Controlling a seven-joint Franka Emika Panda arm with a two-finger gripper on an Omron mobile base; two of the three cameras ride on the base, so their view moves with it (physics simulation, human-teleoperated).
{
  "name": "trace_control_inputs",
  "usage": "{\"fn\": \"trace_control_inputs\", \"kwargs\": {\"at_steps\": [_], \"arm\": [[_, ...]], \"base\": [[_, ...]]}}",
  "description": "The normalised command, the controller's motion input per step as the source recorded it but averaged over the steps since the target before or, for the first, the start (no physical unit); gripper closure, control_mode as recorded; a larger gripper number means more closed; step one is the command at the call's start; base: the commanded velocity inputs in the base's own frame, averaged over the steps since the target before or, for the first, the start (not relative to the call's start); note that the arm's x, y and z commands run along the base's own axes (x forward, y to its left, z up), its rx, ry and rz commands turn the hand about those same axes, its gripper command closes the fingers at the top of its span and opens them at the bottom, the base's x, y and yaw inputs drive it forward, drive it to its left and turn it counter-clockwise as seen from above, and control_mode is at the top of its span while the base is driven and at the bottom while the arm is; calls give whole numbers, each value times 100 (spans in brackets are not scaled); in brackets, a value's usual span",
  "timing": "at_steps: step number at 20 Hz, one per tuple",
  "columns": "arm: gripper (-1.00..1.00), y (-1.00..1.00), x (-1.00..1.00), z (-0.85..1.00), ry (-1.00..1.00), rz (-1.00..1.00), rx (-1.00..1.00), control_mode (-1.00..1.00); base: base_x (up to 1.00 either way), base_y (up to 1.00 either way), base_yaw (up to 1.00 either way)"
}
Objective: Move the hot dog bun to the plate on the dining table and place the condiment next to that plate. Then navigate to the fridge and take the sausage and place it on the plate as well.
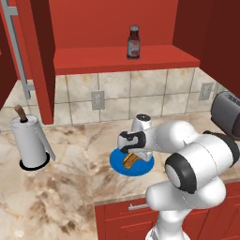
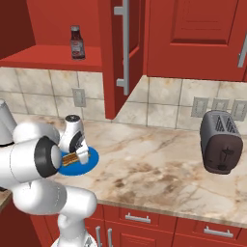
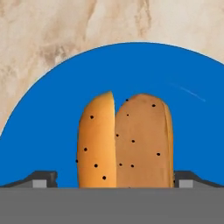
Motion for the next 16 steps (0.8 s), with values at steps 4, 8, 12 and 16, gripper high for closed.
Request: {"fn": "trace_control_inputs", "kwargs": {"at_steps": [4, 8, 12, 16], "arm": [[100, 44, 4, -32, 0, -5, 1, -100], [100, 24, -2, -30, 0, -8, 0, -100], [100, 0, -41, 21, -14, -10, 4, -100], [100, 0, -67, 98, -8, -5, 11, -100]], "base": [[0, 0, 0], [0, 0, 0], [0, 0, 0], [0, 0, 0]]}}
